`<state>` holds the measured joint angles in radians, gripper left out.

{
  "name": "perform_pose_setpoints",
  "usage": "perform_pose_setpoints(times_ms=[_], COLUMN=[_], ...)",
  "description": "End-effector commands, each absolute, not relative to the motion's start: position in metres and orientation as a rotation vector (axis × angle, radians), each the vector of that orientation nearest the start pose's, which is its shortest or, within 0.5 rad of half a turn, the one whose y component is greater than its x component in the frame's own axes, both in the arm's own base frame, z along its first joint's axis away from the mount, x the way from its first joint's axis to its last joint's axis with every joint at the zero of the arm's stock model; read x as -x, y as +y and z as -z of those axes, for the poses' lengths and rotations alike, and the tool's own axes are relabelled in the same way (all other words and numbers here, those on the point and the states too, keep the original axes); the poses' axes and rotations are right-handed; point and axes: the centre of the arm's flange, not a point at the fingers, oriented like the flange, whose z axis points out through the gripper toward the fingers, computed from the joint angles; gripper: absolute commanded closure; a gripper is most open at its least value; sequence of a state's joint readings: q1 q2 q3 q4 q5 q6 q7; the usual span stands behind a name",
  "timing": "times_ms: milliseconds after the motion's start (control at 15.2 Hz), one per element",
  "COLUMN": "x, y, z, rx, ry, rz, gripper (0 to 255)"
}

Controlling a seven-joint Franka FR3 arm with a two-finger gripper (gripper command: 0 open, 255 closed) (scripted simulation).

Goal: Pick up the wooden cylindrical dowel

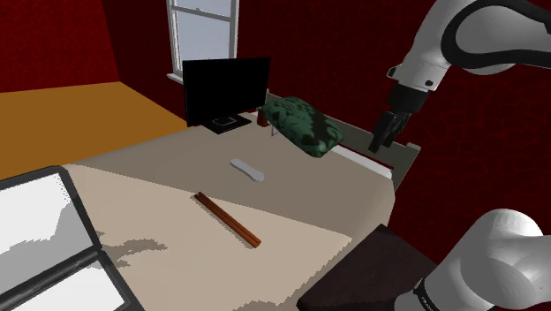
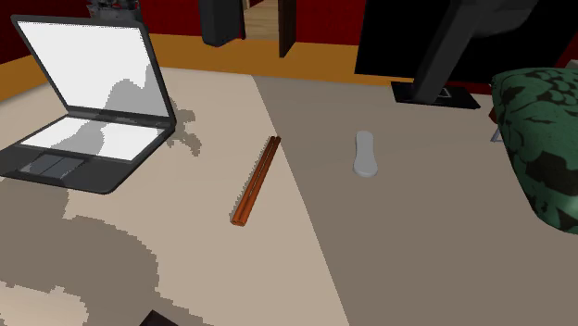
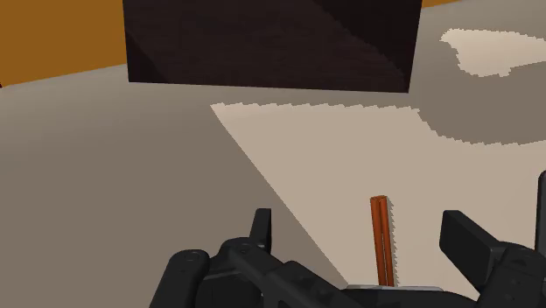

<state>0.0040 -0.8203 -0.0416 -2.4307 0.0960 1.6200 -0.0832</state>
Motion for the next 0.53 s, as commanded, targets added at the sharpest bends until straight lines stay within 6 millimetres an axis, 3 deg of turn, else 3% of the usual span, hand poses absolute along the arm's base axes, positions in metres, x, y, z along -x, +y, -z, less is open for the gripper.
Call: perform_pose_setpoints(times_ms=[0, 462], x=[-0.301, -0.358], y=[-0.005, 0.038], z=[-0.57, -0.509], rx=[3.015, 3.032], ry=[-0.082, -0.123], rz=[0.024, 0.019], gripper=[0, 0])
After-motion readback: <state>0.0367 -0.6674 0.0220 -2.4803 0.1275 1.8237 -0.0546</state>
